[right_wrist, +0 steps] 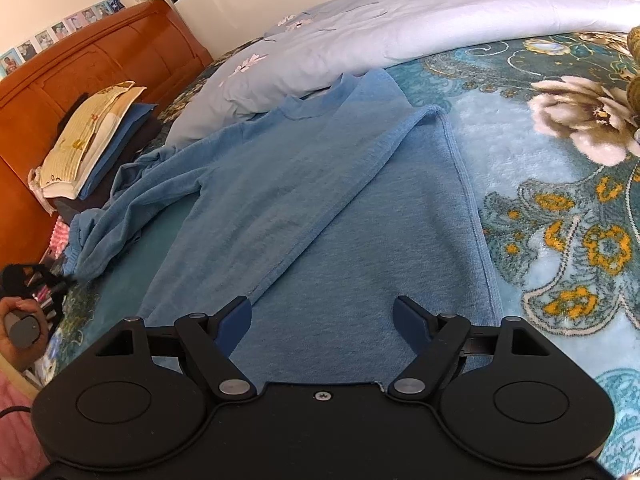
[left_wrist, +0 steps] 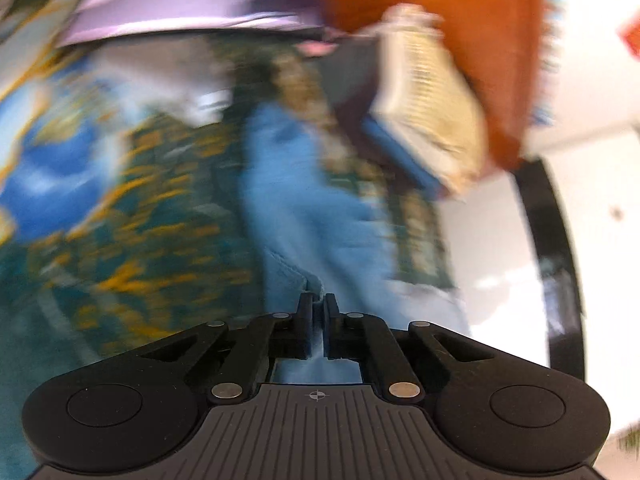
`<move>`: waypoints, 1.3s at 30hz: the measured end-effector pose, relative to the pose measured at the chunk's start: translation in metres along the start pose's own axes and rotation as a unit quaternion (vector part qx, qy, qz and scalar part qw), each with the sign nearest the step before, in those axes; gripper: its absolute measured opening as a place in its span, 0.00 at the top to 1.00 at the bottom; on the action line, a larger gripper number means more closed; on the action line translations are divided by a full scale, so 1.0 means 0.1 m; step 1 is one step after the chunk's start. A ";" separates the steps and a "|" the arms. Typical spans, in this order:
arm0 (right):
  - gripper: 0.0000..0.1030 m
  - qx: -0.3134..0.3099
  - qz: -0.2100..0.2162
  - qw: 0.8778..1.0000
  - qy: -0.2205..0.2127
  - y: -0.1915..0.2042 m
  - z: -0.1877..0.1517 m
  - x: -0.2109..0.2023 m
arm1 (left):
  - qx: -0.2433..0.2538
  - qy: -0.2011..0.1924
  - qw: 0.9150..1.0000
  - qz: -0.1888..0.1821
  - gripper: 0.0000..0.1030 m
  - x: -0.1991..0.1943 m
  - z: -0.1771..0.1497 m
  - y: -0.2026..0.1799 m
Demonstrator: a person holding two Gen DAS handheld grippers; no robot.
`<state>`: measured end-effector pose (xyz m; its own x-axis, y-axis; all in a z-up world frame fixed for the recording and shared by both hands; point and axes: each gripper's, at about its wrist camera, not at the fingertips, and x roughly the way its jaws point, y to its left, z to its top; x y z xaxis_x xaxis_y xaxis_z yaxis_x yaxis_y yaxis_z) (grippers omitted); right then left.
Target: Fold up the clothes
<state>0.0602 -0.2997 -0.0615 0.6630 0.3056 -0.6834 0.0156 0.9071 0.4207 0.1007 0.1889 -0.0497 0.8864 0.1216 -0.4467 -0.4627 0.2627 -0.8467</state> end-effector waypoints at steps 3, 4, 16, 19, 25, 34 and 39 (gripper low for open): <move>0.24 0.002 0.005 1.000 -0.006 -0.01 0.00 -0.05 | 0.069 -0.003 0.996 -0.054 0.97 -0.08 0.01 -0.40; 0.24 0.003 0.006 1.000 -0.008 -0.01 0.00 -0.07 | 0.091 -0.004 0.993 -0.074 0.97 -0.11 0.01 -0.55; 0.24 0.034 0.010 0.999 -0.033 -0.24 -0.04 -0.24 | 0.319 0.152 0.876 -0.328 0.97 -0.31 -1.26 -2.09; 0.24 0.049 0.003 0.998 -0.038 -0.35 -0.05 -0.27 | 0.370 0.234 0.819 -0.370 0.97 -0.31 -1.91 -2.18; 0.24 0.065 -0.013 0.997 -0.047 -0.56 -0.08 -0.36 | 0.435 0.394 0.730 -0.349 0.97 -0.20 -2.99 -1.75; 0.24 0.099 -0.025 0.993 -0.057 -0.79 -0.13 -0.38 | 0.449 0.443 0.724 -0.280 0.97 -0.03 -3.09 -1.30; 0.24 0.098 -0.017 0.992 -0.079 -0.76 -0.08 -0.41 | 0.437 0.393 0.771 -0.245 0.97 0.09 -2.63 -1.30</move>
<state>0.0264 -0.3790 -0.0705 0.7678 0.2135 -0.6041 0.1746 0.8375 0.5179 0.1652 -0.0959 -0.0194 0.5107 -0.7251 -0.4619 0.4159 0.6786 -0.6054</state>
